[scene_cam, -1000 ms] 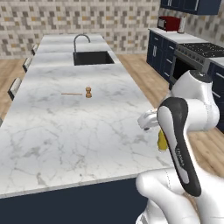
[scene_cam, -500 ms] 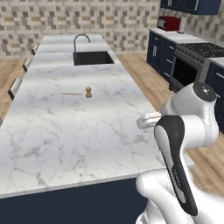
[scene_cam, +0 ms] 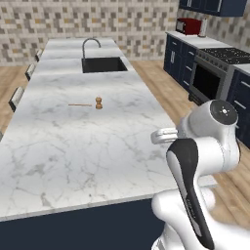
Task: Move the shaker and mustard from the cabinet to the dining counter.
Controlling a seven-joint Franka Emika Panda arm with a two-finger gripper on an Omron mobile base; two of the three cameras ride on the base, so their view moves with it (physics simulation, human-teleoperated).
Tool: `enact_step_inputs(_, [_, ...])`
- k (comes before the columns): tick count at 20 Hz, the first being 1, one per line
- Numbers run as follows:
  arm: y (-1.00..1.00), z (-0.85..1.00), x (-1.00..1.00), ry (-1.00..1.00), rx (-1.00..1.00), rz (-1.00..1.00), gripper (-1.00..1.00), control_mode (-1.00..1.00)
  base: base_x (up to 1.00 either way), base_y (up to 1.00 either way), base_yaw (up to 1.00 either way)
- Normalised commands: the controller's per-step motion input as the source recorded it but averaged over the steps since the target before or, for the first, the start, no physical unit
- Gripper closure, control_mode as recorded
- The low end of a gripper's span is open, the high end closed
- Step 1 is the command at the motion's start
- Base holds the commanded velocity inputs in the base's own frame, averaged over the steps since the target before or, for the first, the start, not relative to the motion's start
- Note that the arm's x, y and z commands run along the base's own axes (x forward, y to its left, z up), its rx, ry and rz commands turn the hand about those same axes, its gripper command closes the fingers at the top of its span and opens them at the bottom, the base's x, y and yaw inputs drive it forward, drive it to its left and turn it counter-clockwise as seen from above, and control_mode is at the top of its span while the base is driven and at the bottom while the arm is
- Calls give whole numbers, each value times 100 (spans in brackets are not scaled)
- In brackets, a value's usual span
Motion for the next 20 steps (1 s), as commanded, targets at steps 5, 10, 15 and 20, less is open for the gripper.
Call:
enact_step_inputs(5, [0,0,0,2,0,0,-100,100,-11,0,0])
enact_step_inputs(10, [0,0,0,0,0,0,-100,100,-70,43,38])
enact_step_inputs(15, [0,0,0,0,0,0,-100,100,-70,77,82])
enact_step_inputs(20, [0,0,0,0,0,0,-100,100,-39,50,97])
